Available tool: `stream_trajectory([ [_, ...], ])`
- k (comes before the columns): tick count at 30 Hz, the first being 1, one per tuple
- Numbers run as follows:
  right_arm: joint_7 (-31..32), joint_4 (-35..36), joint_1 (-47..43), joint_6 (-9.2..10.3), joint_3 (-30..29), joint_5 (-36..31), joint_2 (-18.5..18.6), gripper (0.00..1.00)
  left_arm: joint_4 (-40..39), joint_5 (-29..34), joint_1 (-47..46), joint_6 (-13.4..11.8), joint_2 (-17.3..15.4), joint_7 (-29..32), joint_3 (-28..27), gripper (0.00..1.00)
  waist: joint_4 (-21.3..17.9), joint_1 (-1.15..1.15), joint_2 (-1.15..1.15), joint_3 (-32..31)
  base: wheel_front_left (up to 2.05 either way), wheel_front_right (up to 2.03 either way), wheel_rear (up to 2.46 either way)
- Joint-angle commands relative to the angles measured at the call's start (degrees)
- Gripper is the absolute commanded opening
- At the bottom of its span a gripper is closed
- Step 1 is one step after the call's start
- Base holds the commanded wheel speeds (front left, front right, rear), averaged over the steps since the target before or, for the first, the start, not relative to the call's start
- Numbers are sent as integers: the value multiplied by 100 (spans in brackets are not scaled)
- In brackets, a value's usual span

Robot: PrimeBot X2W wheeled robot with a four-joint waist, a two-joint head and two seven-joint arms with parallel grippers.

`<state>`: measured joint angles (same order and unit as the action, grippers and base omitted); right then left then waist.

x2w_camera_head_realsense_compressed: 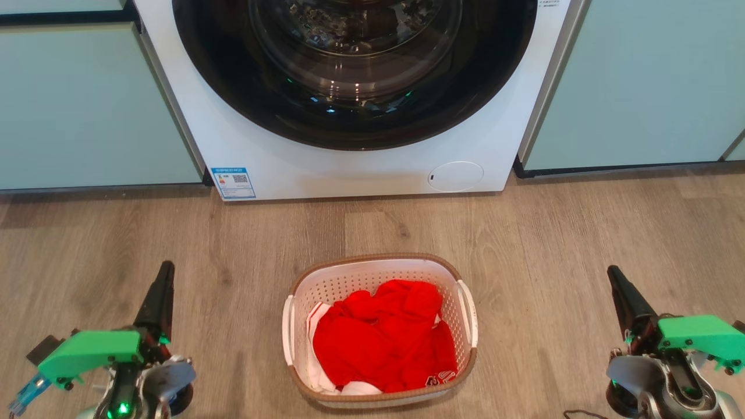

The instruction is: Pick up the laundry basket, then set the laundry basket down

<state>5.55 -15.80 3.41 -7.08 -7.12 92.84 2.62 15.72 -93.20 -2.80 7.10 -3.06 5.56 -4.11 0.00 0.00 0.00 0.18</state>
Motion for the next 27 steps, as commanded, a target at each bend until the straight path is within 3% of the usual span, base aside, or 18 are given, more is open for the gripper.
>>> stream_trajectory([
  [1, 52, 181, 273, -41, 112, -25, 65, 0, -169, 60, -334, 38, -22, 50, -188, 0, 0, 0, 0, 0, 0, 0, 0],
  [27, 67, 180, 274, -41, 93, -41, 53, 0, -168, 76, -335, 38, -9, 65, -207, 0, 0, 0, 0, 0, 0, 0, 0],
])
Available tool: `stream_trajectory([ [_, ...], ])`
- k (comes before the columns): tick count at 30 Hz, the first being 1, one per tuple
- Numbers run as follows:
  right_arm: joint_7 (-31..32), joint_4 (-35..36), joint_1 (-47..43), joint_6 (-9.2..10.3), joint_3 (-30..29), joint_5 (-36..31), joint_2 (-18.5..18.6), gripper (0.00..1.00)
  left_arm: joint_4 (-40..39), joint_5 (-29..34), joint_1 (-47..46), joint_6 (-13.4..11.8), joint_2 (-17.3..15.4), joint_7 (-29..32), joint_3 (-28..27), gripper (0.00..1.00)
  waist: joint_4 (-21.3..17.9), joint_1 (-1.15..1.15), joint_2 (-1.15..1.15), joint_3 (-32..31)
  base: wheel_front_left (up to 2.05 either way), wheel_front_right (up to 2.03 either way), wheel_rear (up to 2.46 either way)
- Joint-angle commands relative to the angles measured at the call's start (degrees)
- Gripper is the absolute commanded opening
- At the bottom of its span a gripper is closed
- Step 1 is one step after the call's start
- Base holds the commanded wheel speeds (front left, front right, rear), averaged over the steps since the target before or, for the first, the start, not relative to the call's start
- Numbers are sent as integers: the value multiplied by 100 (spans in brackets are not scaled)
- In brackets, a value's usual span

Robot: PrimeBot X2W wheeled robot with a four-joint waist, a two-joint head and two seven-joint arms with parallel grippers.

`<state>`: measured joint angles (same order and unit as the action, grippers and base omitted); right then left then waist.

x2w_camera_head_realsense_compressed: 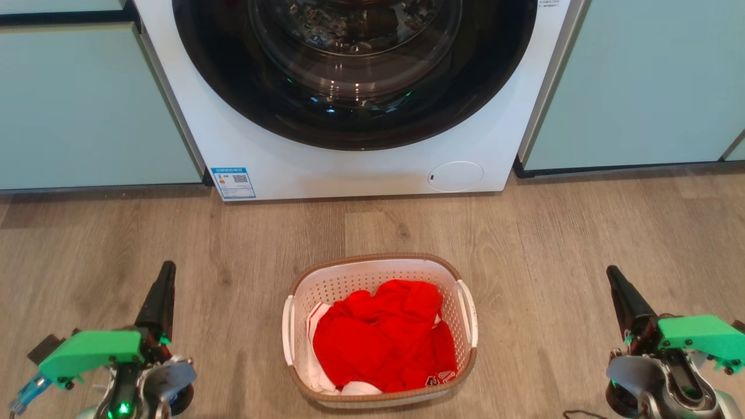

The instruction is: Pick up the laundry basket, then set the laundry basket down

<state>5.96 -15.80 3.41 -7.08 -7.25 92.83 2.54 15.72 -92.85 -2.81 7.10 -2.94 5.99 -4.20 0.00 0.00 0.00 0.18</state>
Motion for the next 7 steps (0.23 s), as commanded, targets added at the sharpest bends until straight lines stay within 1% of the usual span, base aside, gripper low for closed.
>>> stream_trajectory([
  [1, 27, 180, 274, -41, 105, -40, 60, 0, -168, 41, -335, 38, -21, 23, -199, 0, 0, 0, 0, 0, 0, 0, 0],
  [7, 29, 180, 275, -41, 101, -43, 58, 0, -168, 44, -335, 38, -19, 25, -202, 0, 0, 0, 0, 0, 0, 0, 0],
])
